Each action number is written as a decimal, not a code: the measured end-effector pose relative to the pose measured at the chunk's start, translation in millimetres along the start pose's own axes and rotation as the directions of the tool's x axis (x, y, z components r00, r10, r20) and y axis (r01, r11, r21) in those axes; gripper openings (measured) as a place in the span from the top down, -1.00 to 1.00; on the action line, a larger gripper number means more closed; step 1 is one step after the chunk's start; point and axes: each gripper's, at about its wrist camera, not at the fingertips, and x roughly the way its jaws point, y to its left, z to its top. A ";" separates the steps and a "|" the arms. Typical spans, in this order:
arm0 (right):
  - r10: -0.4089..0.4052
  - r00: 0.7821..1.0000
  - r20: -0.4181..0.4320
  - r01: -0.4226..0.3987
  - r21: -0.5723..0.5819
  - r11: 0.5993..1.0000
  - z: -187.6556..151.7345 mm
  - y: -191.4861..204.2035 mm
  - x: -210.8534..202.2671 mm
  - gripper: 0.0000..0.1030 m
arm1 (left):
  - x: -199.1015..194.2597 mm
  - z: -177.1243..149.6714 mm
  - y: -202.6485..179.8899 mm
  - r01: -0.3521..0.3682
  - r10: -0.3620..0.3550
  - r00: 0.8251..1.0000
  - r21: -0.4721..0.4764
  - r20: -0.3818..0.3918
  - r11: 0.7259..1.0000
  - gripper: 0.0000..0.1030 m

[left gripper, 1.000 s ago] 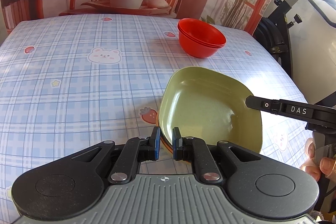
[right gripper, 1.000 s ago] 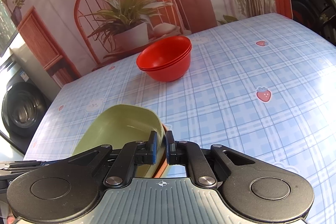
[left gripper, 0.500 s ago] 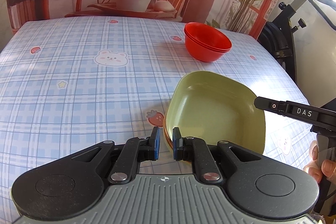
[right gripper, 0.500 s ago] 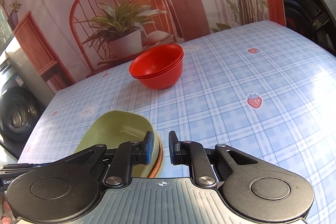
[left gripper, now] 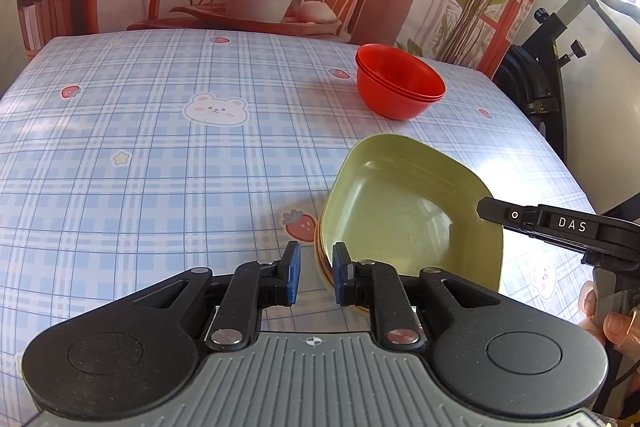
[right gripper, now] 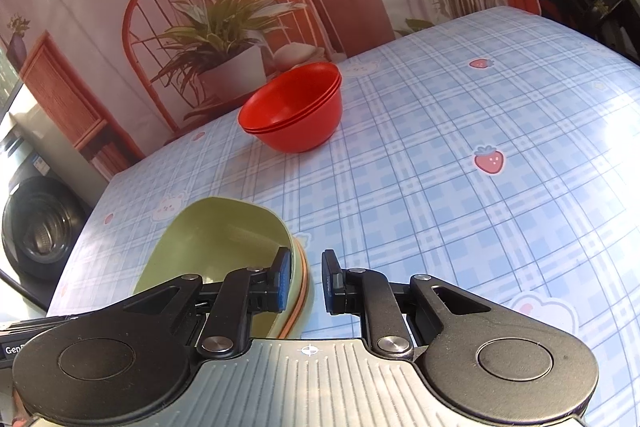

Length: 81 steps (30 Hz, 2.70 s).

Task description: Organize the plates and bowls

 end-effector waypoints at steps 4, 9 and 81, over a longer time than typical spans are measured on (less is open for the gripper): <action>0.001 1.000 -0.001 -0.001 0.001 1.000 -0.4 -0.6 -0.1 0.71 | 0.4 -0.2 -0.3 0.000 0.000 1.000 -0.001 0.000 1.000 0.65; -0.002 1.000 -0.003 0.002 -0.015 1.000 1.5 3.0 -1.5 0.70 | 0.1 0.0 -0.1 -0.001 0.001 1.000 0.001 0.000 1.000 0.65; 0.065 0.989 0.136 -0.060 -0.036 0.998 100.0 22.6 38.9 0.66 | 52.0 129.9 -45.1 0.082 -0.099 0.987 0.133 0.127 0.988 0.48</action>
